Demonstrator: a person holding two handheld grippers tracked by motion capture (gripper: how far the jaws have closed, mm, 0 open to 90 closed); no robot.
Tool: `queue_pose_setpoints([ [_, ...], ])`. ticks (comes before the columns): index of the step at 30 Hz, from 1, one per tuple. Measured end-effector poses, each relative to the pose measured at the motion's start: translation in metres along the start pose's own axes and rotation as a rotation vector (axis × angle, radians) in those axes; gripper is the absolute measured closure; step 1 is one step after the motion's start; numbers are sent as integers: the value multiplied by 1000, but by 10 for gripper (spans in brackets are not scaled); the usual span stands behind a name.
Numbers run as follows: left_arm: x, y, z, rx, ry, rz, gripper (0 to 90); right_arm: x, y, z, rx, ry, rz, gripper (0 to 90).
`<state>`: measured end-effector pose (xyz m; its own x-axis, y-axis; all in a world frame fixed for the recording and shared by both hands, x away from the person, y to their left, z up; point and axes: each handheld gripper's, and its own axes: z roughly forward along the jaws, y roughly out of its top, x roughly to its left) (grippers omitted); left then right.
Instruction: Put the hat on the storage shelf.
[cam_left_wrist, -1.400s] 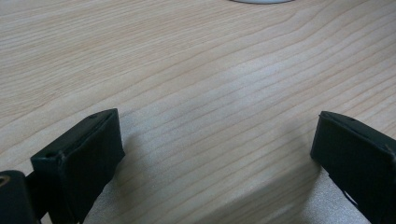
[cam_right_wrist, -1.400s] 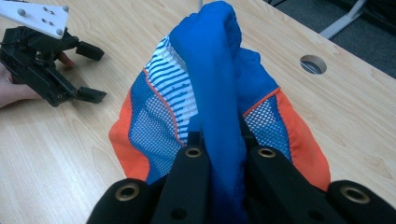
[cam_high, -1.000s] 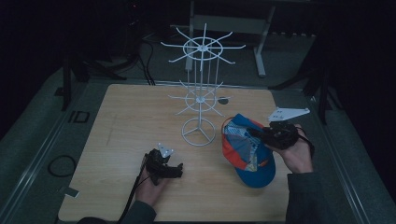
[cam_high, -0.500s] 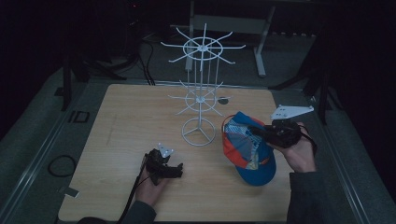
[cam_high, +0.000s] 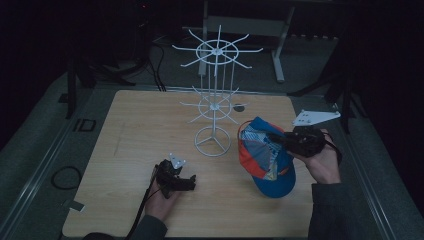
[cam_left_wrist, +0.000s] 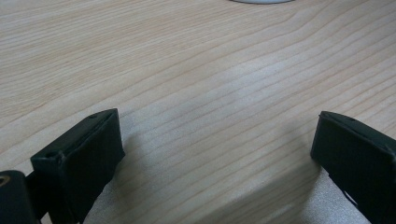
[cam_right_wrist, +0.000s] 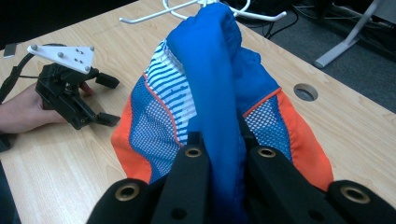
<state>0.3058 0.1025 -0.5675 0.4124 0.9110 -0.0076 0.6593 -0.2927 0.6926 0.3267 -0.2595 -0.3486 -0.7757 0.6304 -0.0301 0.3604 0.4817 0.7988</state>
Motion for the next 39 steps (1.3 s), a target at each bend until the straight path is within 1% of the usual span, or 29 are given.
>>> queue_pose_setpoints([
  [13, 0, 0, 0, 0, 0, 0, 26, -1, 6, -8, -25, 1, -4, 891],
  [27, 0, 0, 0, 0, 0, 0, 26, -1, 14, -15, -44, -7, -12, 891],
  [33, 0, 0, 0, 0, 0, 0, 26, -3, 17, -19, -63, 8, -12, 892],
  [39, 0, 0, 0, 0, 0, 0, 26, -3, 20, -22, -69, 7, -9, 891],
])
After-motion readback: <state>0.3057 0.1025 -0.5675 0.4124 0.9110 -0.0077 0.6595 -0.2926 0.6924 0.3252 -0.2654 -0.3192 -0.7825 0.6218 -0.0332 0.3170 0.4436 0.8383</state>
